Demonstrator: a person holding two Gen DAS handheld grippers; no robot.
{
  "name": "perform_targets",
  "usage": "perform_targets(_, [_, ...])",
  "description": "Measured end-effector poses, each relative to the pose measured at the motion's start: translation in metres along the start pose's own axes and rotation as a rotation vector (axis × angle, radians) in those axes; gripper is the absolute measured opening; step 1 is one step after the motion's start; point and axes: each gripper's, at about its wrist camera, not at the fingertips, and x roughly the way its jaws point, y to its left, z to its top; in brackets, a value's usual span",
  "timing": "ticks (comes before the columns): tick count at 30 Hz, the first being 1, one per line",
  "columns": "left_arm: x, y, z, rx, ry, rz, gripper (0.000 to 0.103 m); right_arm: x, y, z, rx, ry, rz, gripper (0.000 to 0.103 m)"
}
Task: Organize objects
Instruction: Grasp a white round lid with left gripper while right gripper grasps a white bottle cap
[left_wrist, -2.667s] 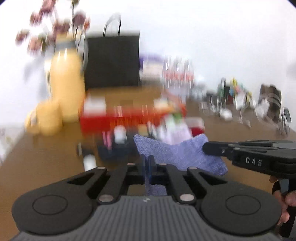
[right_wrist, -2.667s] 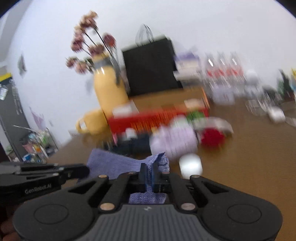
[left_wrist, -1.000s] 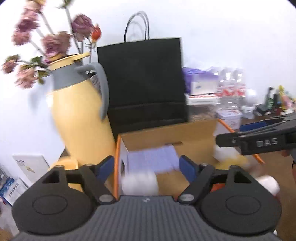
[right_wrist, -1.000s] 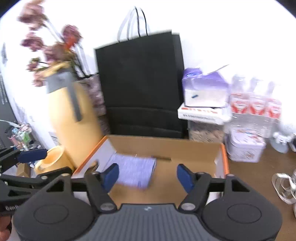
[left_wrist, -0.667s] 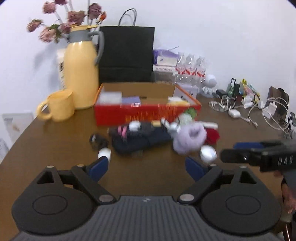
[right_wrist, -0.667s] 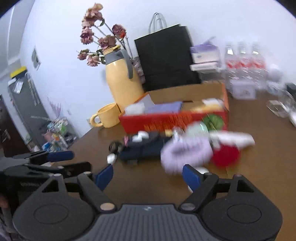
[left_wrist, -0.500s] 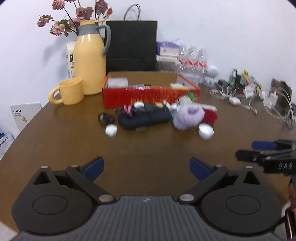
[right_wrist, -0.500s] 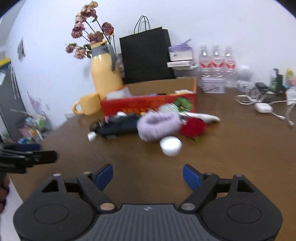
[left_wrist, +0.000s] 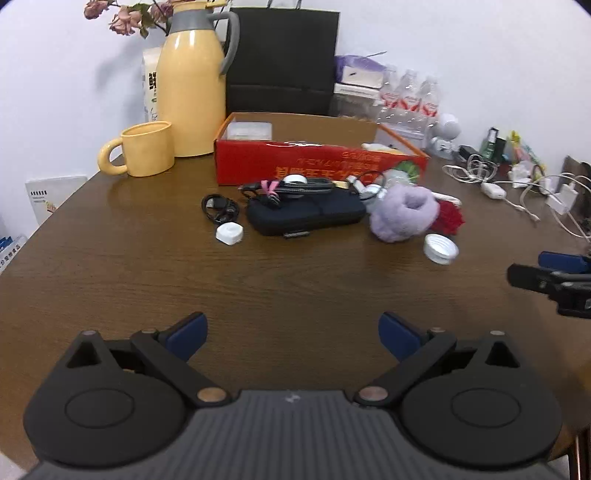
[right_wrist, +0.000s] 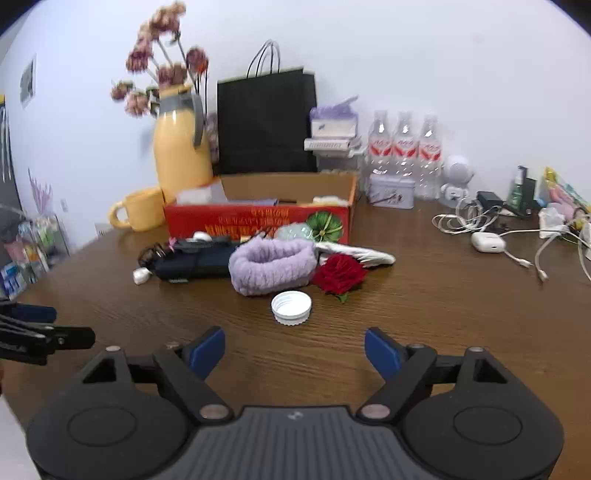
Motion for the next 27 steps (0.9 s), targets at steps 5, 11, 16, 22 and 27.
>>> perform_targets(5, [0.027, -0.003, 0.032, 0.054, -0.06, 0.018, 0.073, 0.056, 0.004, 0.01, -0.016, 0.051, 0.014, 0.071])
perform_targets(11, [0.086, -0.007, 0.095, 0.078, -0.101, 0.011, 0.058, 0.108, 0.002, 0.023, -0.03, 0.106, 0.01, 0.06])
perform_targets(16, [0.147, -0.01, 0.128, 0.089, -0.035, -0.003, 0.046, 0.127, -0.002, 0.025, -0.031, 0.125, 0.021, 0.039])
perform_targets(22, [0.183, -0.008, 0.132, 0.07, 0.04, -0.025, 0.04, 0.134, -0.01, 0.028, -0.025, 0.109, 0.015, 0.039])
perform_targets(27, [0.181, -0.012, 0.129, 0.099, 0.033, -0.016, 0.03, 0.137, -0.014, 0.03, -0.01, 0.096, 0.023, 0.039])
